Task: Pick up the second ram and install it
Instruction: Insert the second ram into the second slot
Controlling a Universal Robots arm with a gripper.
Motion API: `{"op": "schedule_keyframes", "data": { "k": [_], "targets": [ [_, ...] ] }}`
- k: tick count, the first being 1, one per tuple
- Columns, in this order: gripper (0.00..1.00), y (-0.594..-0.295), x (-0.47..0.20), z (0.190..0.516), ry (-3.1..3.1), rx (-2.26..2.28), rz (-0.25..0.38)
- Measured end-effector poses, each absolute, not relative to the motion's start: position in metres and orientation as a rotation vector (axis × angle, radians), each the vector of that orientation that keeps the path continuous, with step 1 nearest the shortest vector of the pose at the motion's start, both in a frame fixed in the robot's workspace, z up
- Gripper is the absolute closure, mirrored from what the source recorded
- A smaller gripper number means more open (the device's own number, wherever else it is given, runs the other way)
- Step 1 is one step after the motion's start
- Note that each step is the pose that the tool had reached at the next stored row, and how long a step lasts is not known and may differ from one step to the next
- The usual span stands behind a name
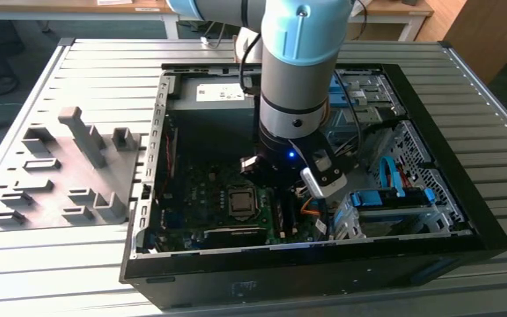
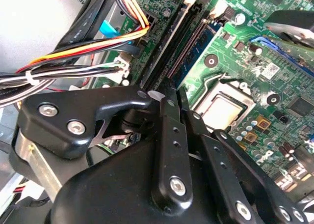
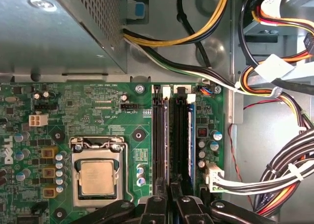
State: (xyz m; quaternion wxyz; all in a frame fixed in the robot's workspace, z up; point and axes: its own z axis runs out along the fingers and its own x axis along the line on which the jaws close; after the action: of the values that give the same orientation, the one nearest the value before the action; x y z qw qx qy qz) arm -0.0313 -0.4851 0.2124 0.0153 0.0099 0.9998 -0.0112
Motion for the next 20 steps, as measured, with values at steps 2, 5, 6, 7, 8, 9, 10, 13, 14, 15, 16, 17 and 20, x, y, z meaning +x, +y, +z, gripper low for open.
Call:
{"op": "schedule_keyframes", "data": {
  "k": [2,5,6,7,8,9,10,13,14,15,16,17,20],
  "targets": [
    [0.86,-0.4852,-0.0313,0.2113,3.111,0.031,-0.035],
    [0.86,-0.4852,-0.0313,0.2094,3.111,0.031,-0.035],
    [0.86,-0.4851,-0.0313,0.2087,3.111,0.031,-0.035],
    [0.86,-0.4851,-0.0313,0.2080,3.111,0.031,-0.035],
    [0.86,-0.4852,-0.0313,0.2075,3.111,0.031,-0.035],
    [0.86,-0.4852,-0.0313,0.2070,3.111,0.031,-0.035],
    [0.86,-0.4852,-0.0313,0.2070,3.111,0.031,-0.035],
    [0.86,-0.4851,-0.0313,0.2068,3.111,0.031,-0.035],
    [0.86,-0.4851,-0.0313,0.2068,3.111,0.031,-0.035],
    [0.86,-0.4851,-0.0313,0.2067,3.111,0.031,-0.034],
    [0.86,-0.4850,-0.0312,0.2064,3.110,0.031,-0.033],
    [0.85,-0.4850,-0.0313,0.2065,3.111,0.031,-0.034],
    [0.78,-0.4852,-0.0313,0.2073,3.111,0.031,-0.035]
  ]
}}
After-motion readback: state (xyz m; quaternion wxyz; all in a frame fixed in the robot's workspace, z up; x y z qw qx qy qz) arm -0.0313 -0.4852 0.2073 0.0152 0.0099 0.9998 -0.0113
